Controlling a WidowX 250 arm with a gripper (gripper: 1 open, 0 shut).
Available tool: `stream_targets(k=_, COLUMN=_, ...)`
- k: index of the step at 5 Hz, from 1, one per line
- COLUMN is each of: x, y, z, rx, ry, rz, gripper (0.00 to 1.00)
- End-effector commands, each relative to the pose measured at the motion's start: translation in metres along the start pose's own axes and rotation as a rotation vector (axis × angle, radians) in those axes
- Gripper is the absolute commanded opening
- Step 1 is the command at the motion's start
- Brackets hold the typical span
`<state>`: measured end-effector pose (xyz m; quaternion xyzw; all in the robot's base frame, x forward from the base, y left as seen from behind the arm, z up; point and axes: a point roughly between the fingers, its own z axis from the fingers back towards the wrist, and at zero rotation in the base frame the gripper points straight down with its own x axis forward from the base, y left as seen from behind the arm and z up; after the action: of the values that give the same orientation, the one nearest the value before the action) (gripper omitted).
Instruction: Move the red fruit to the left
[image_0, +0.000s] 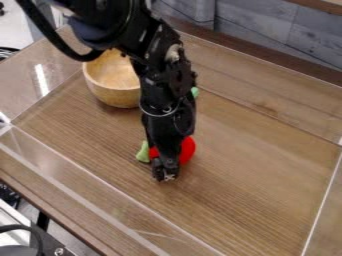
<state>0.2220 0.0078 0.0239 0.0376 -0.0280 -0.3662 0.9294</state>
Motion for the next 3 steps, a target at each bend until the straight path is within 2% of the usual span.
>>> stream_targets(k=1, x=0.0048, y=-0.0111, z=0.0013, rx=0.001, ry=0.001, rz=-0.032, gripper=1.0)
stream_targets(k=3, x=-0.0009, y=-0.0035, z=-0.0007, rx=-0.011, ry=0.012, rz=-0.032, gripper=1.0)
